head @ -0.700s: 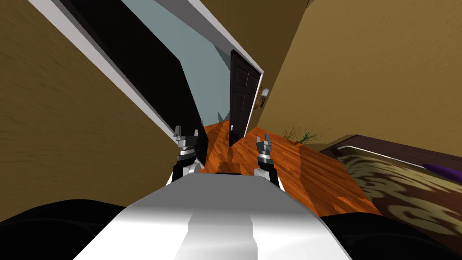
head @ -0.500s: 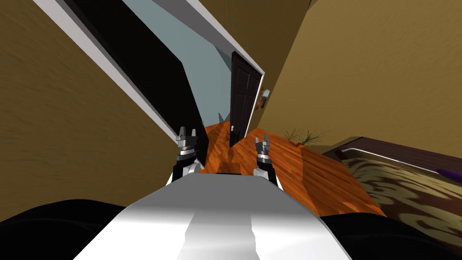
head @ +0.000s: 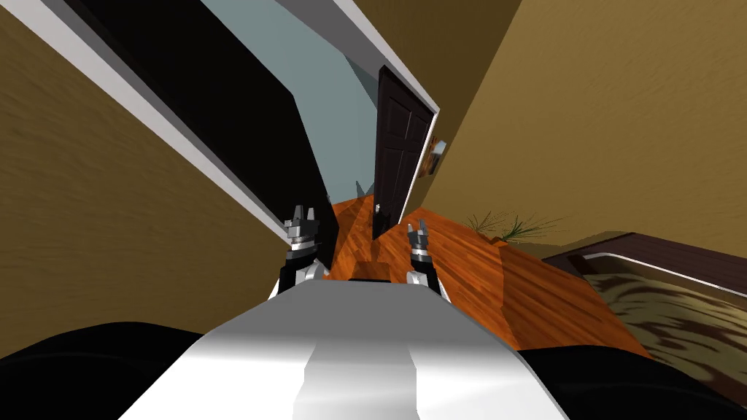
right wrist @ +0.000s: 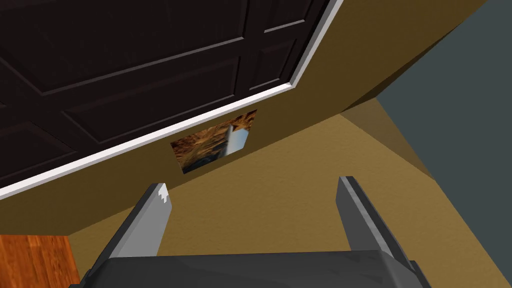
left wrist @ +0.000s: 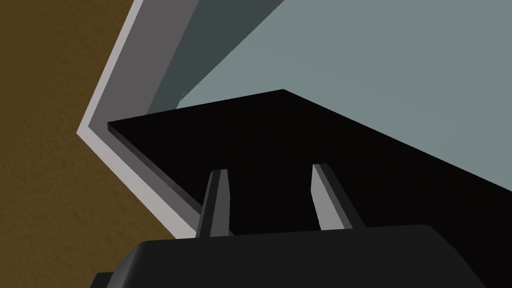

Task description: Push the door open

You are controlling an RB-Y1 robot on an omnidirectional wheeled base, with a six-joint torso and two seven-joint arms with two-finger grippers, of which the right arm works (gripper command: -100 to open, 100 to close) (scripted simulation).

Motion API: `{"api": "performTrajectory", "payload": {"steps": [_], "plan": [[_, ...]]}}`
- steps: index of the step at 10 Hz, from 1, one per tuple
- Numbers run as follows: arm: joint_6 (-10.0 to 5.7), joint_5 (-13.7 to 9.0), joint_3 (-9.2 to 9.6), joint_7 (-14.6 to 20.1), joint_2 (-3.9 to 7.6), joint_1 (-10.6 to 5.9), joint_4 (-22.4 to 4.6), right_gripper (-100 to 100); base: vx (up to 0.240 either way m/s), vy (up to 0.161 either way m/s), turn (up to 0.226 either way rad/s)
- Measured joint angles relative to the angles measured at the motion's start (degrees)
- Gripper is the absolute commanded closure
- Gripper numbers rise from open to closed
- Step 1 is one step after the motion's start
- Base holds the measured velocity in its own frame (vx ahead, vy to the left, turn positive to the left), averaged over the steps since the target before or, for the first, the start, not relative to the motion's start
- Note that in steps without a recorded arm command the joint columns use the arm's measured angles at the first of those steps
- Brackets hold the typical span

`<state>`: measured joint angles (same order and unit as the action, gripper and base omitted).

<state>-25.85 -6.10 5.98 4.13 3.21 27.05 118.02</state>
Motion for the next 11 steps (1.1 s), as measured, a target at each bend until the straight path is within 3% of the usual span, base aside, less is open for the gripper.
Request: {"api": "performTrajectory", "payload": {"steps": [9,11], "plan": [[-3.35,-0.2,2.89,0.6,2.49,-3.44,-11.0,-100,0.087,-0.038,0.083],[-3.91,-0.1,3.41,0.4,2.51,-4.26,-13.0,-100,0.059,-0.039,0.085]]}}
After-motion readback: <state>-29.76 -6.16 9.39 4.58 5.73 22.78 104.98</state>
